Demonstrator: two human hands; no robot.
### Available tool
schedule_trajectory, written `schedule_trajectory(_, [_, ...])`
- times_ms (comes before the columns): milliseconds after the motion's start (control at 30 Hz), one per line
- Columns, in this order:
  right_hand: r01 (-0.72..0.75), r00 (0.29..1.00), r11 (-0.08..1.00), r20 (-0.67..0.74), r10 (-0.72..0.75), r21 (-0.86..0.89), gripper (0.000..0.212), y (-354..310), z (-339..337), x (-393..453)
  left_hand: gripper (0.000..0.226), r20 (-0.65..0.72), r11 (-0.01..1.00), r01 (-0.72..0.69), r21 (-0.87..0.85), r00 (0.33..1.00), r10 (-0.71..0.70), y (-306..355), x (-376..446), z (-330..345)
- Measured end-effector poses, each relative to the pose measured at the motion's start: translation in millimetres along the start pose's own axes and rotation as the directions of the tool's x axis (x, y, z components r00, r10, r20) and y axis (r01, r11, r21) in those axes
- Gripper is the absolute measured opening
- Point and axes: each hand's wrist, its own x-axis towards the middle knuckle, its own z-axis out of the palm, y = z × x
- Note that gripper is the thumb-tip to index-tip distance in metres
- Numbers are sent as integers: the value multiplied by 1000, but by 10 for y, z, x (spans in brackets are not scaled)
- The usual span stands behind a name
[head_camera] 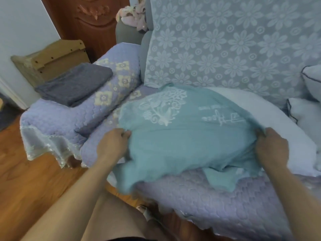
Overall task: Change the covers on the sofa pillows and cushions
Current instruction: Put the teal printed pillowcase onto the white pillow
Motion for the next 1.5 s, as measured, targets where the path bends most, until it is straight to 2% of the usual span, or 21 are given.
schedule_trajectory(67, [-33, 998, 997, -60, 29, -71, 24, -105, -34, 47, 38, 18, 1000, -18, 0, 1000, 18, 66, -160, 180])
schedule_trajectory(100, [21, 992, 998, -124, -29, -67, 23, -222, 8, -7, 32, 18, 999, 3, -37, 1000, -3, 101, -235, 246])
schedule_trajectory(167, [215, 928, 975, -300, -222, -57, 43, -518, 91, -175, 28, -21, 971, 63, -232, 997, -70, 120, -382, 308])
schedule_trajectory(200, [344, 880, 938, -330, -341, -51, 50, -666, 114, -293, 27, -56, 928, 88, -362, 992, -116, 80, -473, 317])
schedule_trajectory(233, [482, 831, 876, -302, -467, -25, 51, -812, 150, -423, 26, -69, 876, 130, -464, 981, -182, 26, -591, 315])
schedule_trajectory(300, [695, 719, 713, -126, -683, 93, 46, -1070, 262, -687, 27, -2, 798, 224, -559, 962, -271, -71, -829, 315])
schedule_trajectory(367, [752, 628, 628, 72, -775, 200, 42, -1232, 425, -868, 21, 147, 739, 303, -601, 951, -271, -112, -1005, 342])
schedule_trajectory(433, [760, 597, 618, 161, -786, 201, 45, -1322, 550, -907, 14, 237, 631, 360, -687, 932, -274, -129, -1050, 376])
schedule_trajectory(533, [738, 603, 638, 211, -769, 220, 46, -1368, 571, -882, 16, 375, 403, 477, -781, 874, -309, -163, -1010, 294])
schedule_trajectory(633, [723, 590, 649, 276, -759, 239, 46, -1315, 569, -857, 13, 405, 385, 497, -777, 864, -297, -193, -1001, 179])
schedule_trajectory(733, [705, 575, 653, 314, -755, 278, 46, -1253, 586, -841, 15, 318, 446, 456, -770, 881, -351, -125, -934, 195])
schedule_trajectory(767, [702, 576, 652, 310, -756, 285, 46, -1242, 601, -839, 20, 308, 428, 448, -785, 881, -358, -84, -895, 220])
schedule_trajectory(833, [688, 586, 662, 309, -749, 299, 46, -1234, 623, -845, 22, 322, 335, 451, -827, 869, -376, 8, -800, 238])
schedule_trajectory(900, [664, 598, 677, 317, -736, 317, 45, -1230, 620, -842, 6, 372, 224, 474, -852, 847, -379, 28, -727, 248])
schedule_trajectory(967, [638, 609, 686, 316, -728, 349, 42, -1207, 600, -819, 9, 412, 154, 504, -850, 818, -401, -20, -686, 225])
schedule_trajectory(1100, [626, 616, 684, 299, -729, 375, 38, -1121, 599, -799, 8, 394, 242, 508, -827, 830, -396, -185, -661, 157])
schedule_trajectory(1200, [632, 616, 688, 307, -725, 358, 37, -1121, 625, -833, 3, 380, 380, 494, -782, 861, -338, -214, -693, 98])
schedule_trajectory(1267, [633, 615, 692, 317, -722, 348, 37, -1134, 634, -846, 18, 413, 441, 522, -730, 851, -324, -186, -700, 117])
schedule_trajectory(1367, [628, 612, 690, 319, -723, 360, 36, -1131, 629, -838, 35, 488, 343, 599, -724, 796, -358, -124, -671, 202])
schedule_trajectory(1433, [610, 620, 695, 317, -718, 382, 34, -1115, 619, -816, 26, 515, 235, 615, -753, 772, -373, -108, -669, 287])
schedule_trajectory(1500, [584, 633, 703, 314, -707, 406, 32, -1102, 607, -798, 12, 508, 229, 600, -766, 784, -356, -115, -720, 330])
